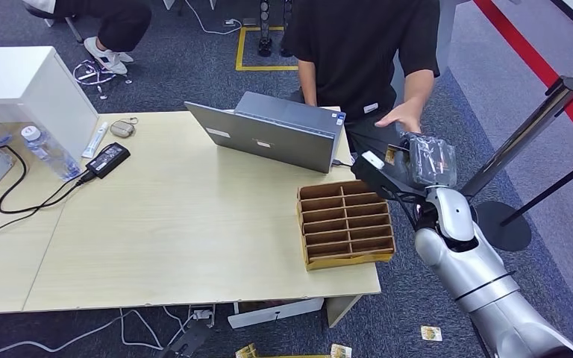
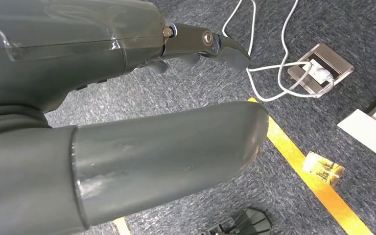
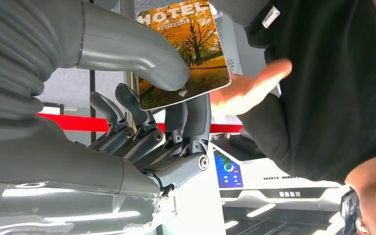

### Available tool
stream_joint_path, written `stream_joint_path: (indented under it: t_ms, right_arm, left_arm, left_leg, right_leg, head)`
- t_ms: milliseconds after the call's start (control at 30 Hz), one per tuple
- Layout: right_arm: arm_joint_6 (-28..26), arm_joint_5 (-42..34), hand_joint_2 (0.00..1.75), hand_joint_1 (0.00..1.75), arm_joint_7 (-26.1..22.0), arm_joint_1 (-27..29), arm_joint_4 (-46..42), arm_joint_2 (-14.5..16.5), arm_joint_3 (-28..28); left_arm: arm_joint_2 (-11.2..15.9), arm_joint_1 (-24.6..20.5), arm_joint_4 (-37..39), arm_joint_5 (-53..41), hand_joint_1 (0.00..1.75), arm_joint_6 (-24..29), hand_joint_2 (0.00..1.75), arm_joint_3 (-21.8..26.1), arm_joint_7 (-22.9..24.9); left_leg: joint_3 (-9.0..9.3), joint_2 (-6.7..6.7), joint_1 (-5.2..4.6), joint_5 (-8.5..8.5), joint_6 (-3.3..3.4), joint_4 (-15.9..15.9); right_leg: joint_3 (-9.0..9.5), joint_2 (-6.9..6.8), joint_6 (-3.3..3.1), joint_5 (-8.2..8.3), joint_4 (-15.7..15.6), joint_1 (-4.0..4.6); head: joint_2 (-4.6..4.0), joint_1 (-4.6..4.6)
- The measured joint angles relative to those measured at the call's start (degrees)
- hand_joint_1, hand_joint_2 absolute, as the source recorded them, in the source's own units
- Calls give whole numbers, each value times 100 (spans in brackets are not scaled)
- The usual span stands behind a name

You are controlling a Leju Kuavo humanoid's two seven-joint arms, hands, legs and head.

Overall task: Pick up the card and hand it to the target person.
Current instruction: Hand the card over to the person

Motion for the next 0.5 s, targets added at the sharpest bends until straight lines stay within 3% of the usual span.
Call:
stream_joint_path:
  t_ms: [500]
  right_arm:
    - [-51, 174, 175, 141, -5, 1, 183, 33, 5]
  left_arm:
    - [0, 0, 0, -2, 0, -15, 0, 0, 8]
  left_leg:
    - [2, 0, 0, 0, 0, 1]
  right_leg:
    - [0, 1, 0, 0, 0, 0]
  head:
    - [0, 0]
